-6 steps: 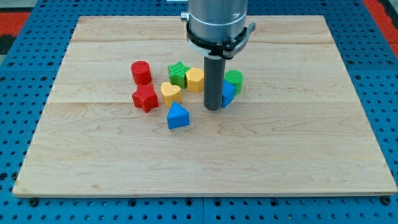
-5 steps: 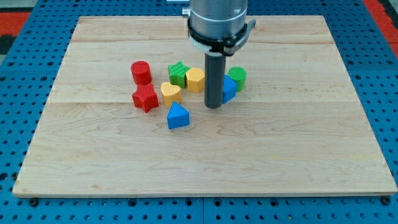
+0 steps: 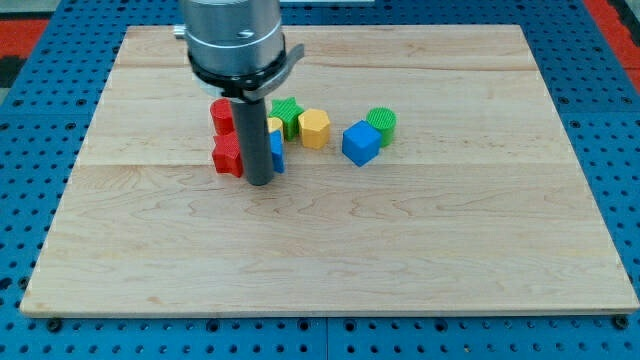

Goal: Move the red circle above the green star

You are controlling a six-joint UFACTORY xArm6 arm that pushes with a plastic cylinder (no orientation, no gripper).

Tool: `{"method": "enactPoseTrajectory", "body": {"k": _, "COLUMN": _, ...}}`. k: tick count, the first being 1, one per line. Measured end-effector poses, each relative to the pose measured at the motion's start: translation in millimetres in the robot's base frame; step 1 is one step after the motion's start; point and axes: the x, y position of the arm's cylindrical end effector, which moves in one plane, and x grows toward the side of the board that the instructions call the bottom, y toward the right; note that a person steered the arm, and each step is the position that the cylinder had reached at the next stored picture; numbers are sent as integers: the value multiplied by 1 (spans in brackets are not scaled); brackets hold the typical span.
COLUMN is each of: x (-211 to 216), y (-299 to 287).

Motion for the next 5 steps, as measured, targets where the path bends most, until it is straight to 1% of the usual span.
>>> {"method": "enactPoseTrajectory", "body": {"k": 1, "x": -13, "y": -18}}
{"method": "enactPoseTrajectory", "body": {"k": 2, "x": -38, "y": -47}}
{"method": "enactPoseTrajectory", "body": {"k": 3, "x": -77, "y": -53}}
{"method": "enactPoseTrajectory", "body": {"k": 5, "x": -143, "y": -30}}
